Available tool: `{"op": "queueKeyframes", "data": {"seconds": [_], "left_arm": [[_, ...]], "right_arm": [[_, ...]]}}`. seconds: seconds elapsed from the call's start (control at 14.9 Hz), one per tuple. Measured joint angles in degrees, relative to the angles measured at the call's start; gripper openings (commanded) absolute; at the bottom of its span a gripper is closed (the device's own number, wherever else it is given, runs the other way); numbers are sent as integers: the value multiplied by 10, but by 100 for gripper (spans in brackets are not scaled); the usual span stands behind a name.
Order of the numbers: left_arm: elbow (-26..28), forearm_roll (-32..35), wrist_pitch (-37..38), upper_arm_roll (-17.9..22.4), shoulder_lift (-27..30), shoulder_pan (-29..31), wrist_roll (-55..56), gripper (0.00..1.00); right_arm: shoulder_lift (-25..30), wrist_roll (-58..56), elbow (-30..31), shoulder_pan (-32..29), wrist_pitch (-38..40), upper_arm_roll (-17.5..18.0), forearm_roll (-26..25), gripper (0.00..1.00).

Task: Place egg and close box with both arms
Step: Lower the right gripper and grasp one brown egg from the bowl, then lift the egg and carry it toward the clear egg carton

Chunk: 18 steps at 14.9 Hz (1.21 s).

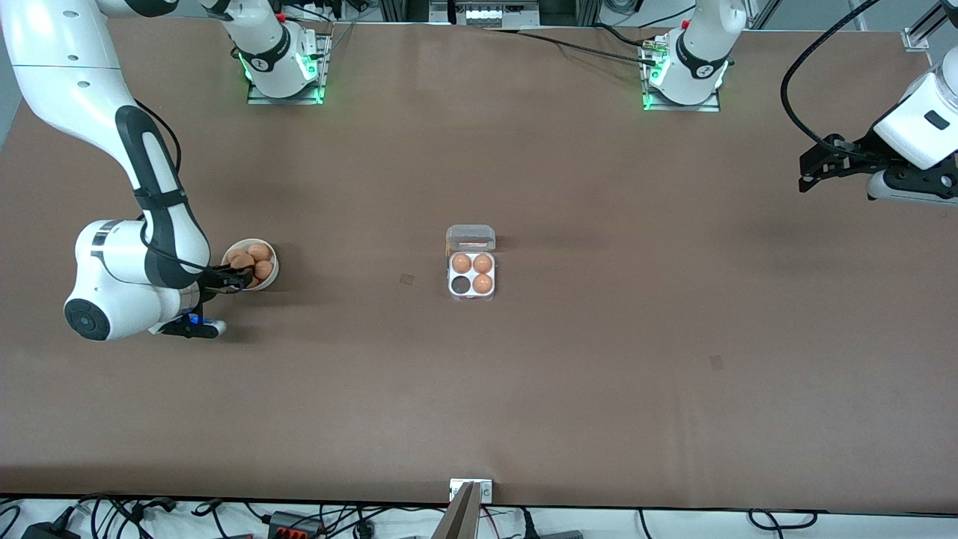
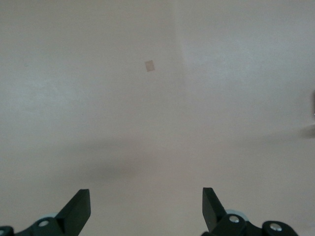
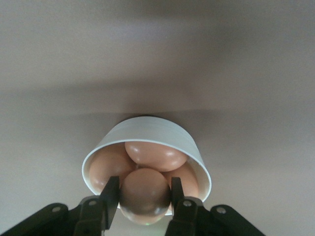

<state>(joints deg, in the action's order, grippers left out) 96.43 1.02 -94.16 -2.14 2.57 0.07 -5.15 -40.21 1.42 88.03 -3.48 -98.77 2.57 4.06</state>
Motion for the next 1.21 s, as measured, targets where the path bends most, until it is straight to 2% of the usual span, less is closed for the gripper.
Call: {"op": "queueKeyframes", "data": {"seconds": [0.2, 0.47, 0.8, 1.0, 1.21], "left_arm": [[0, 0, 0, 0, 0, 0, 0, 100], [0, 0, 0, 0, 0, 0, 0, 100], [0, 0, 0, 0, 0, 0, 0, 100], [0, 0, 0, -1, 0, 0, 0, 100], [-2, 0, 0, -3, 0, -1, 0, 100]], "right_arm": [[0, 0, -22, 0, 6, 1, 0, 16], [4, -1, -79, 3, 58, 5, 0, 16], [58, -2, -109, 51, 56, 10, -9, 15], [109, 2, -78, 106, -5, 11, -13, 15], [165, 2, 19, 147, -129, 12, -15, 15]]}}
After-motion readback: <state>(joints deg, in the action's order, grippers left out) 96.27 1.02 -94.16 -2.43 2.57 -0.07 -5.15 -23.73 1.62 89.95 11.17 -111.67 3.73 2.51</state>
